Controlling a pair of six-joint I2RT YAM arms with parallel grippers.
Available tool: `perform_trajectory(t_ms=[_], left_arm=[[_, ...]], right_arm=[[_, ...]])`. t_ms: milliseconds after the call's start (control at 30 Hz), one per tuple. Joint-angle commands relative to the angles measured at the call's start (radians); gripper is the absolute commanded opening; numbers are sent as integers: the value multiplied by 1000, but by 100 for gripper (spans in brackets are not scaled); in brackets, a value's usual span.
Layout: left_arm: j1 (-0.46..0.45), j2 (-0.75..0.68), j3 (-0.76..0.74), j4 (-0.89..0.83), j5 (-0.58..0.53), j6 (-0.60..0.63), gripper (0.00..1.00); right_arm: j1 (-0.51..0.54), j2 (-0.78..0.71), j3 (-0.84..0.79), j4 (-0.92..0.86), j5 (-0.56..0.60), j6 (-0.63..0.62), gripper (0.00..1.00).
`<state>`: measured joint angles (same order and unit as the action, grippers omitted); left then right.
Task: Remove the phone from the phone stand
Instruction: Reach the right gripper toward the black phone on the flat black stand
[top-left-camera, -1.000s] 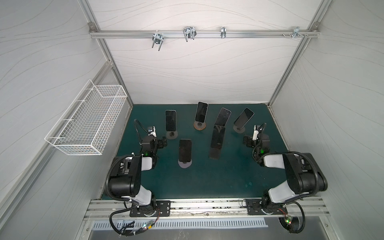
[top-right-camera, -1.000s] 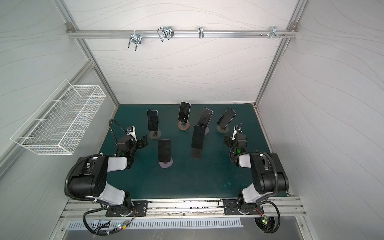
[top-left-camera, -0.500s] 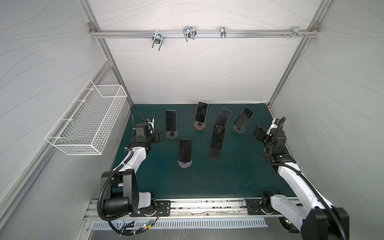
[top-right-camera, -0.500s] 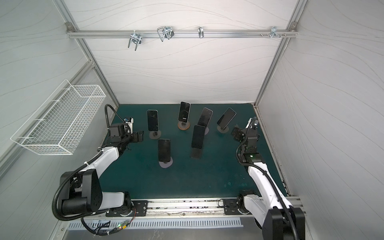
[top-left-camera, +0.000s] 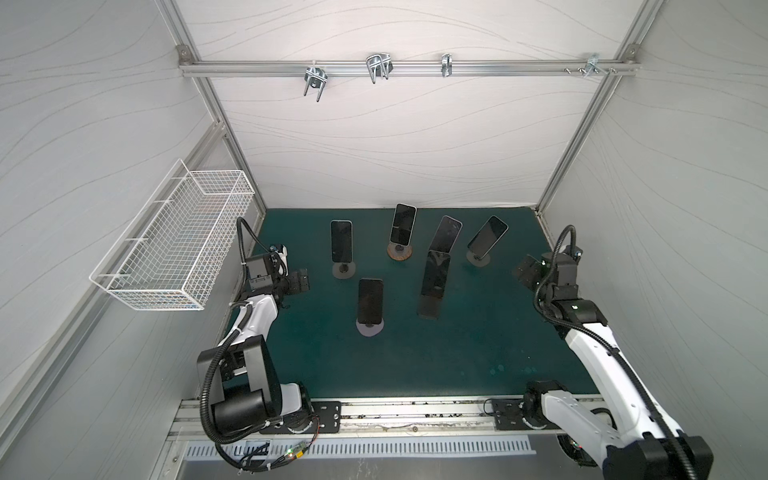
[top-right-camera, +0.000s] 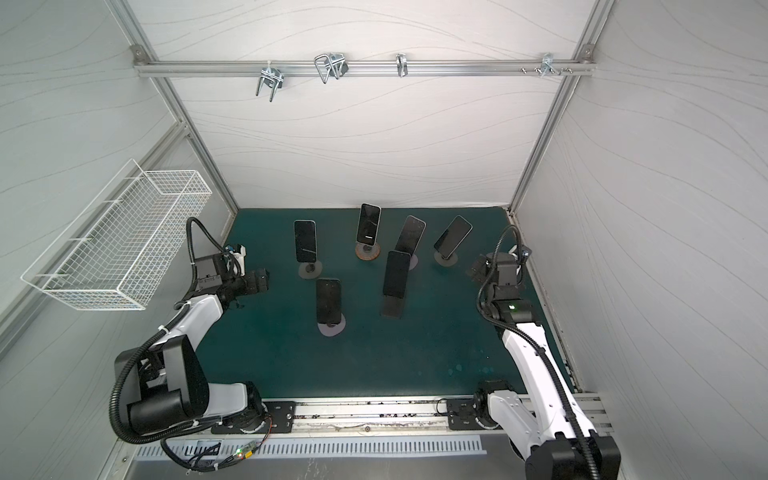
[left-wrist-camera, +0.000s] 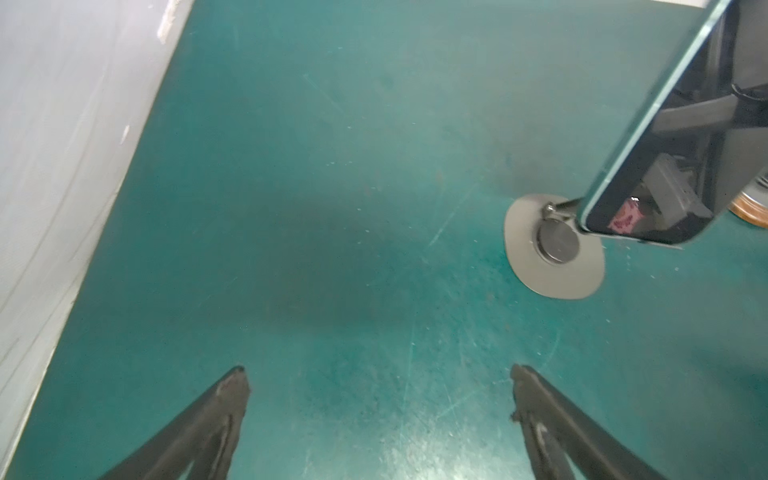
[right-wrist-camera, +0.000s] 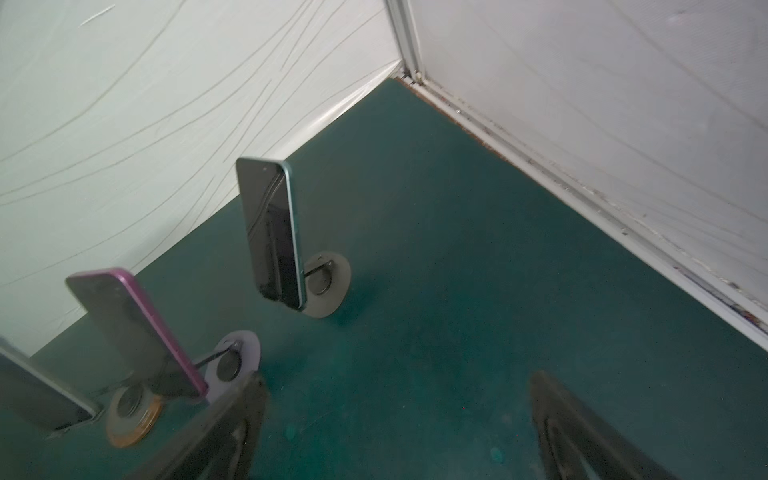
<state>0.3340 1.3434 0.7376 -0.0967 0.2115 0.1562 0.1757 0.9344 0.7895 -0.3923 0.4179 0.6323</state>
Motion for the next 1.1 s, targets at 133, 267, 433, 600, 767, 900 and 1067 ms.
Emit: perform_trajectory(t_ms=[133,267,433,600,767,900,1067], left_arm=[[7,5,6,42,34,23,100],[8,6,8,39,45,29,100],[8,2,3,43,48,28,100],[8,15,16,29,51,31,100],[7,8,9,37,52,31,100],[7,5,6,40,48,29,100],[7,11,11,35,50,29,100]], right_arm=[[184,91,123,-165,85,130,99],[306,175,213,-233,147,181,99],[423,297,345,-421,238,362,99],[520,385,433,-478,282,379,99],[569,434,478,-498,275,423,99],[587,478,505,-489,250,423,99],[617,547,539,-439,202,375,99]])
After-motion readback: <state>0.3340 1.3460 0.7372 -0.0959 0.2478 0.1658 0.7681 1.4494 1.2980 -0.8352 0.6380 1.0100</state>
